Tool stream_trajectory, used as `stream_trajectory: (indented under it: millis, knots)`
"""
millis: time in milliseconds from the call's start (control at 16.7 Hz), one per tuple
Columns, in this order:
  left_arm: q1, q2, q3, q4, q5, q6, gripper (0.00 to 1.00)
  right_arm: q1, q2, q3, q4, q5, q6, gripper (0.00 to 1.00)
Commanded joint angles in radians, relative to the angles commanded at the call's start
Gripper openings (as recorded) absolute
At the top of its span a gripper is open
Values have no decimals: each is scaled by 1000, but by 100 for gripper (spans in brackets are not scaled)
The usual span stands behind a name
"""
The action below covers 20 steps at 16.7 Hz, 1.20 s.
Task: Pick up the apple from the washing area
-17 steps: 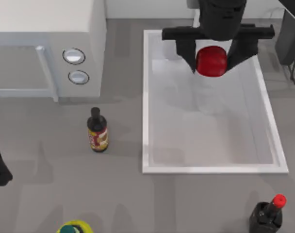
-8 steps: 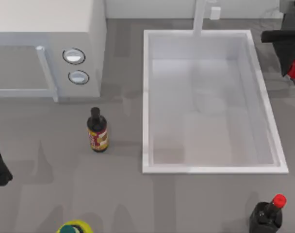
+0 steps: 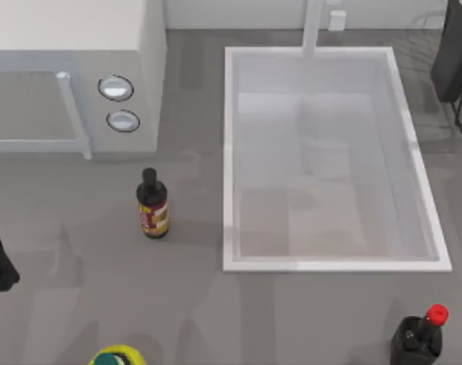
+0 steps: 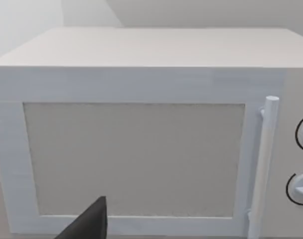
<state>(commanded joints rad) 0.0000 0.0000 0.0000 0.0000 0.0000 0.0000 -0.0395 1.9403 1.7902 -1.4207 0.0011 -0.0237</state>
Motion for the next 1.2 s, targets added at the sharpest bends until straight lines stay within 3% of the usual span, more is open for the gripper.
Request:
stream_trajectory:
  millis: [300, 780, 1080, 1200]
  knots:
    - [0, 0, 0, 0, 0, 0, 100, 4, 7, -38, 36, 1, 3, 0]
    - [0, 0, 0, 0, 0, 0, 100, 4, 46, -348, 399, 0, 4, 0]
    - [0, 0, 0, 0, 0, 0, 100, 4, 52, -367, 420, 0, 5, 0]
    - [0, 0, 0, 0, 0, 0, 100, 4, 52, -367, 420, 0, 5, 15]
